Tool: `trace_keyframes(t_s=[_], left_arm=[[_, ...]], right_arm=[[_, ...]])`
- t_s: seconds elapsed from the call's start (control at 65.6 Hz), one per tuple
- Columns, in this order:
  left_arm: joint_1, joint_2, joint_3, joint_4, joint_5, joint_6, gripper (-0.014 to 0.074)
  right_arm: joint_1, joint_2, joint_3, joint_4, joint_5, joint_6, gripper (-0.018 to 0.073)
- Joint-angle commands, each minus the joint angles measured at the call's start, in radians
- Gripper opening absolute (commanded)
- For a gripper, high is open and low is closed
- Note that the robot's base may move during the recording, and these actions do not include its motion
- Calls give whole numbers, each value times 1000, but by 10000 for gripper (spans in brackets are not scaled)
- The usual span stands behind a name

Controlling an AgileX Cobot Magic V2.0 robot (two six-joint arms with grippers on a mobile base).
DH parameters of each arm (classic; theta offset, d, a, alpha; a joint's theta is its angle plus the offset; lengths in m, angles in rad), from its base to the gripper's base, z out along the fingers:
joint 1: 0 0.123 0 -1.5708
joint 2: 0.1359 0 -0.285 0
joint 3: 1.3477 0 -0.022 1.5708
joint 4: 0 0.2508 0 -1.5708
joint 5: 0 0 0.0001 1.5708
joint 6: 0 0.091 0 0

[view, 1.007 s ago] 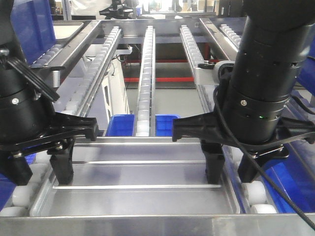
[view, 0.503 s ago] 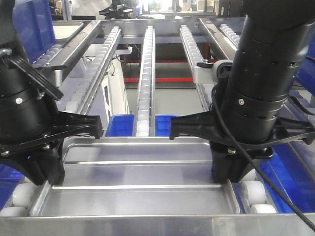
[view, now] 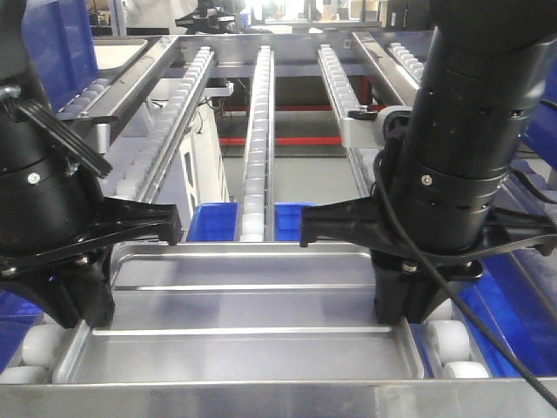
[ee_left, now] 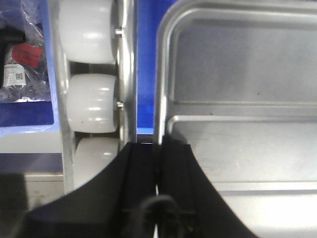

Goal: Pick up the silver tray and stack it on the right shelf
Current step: 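Lift the silver tray off the rollers with both grippers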

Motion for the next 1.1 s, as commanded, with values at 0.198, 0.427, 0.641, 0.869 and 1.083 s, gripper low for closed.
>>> trace_keyframes(t_s=[0.198,0.427,0.641,0.869,1.083], left_arm=[[-4,-37,-90,22,76,-7,-101],[-4,-118,-111,22,171,-7,-101],[-29,-219,-96,25,210,-68,-101],[-120,-321,-26,57,266,-167,-101],[-269,-406,38,93,307,-309,-101]], right_arm=[[-7,-46,-102,-22,115,-6,60],[4,-140,-134,-12,168,35,60],[70,-201,-114,-66,239,115,69],[215,-269,-53,-124,272,255,69],[287,-369,13,-116,314,301,69]])
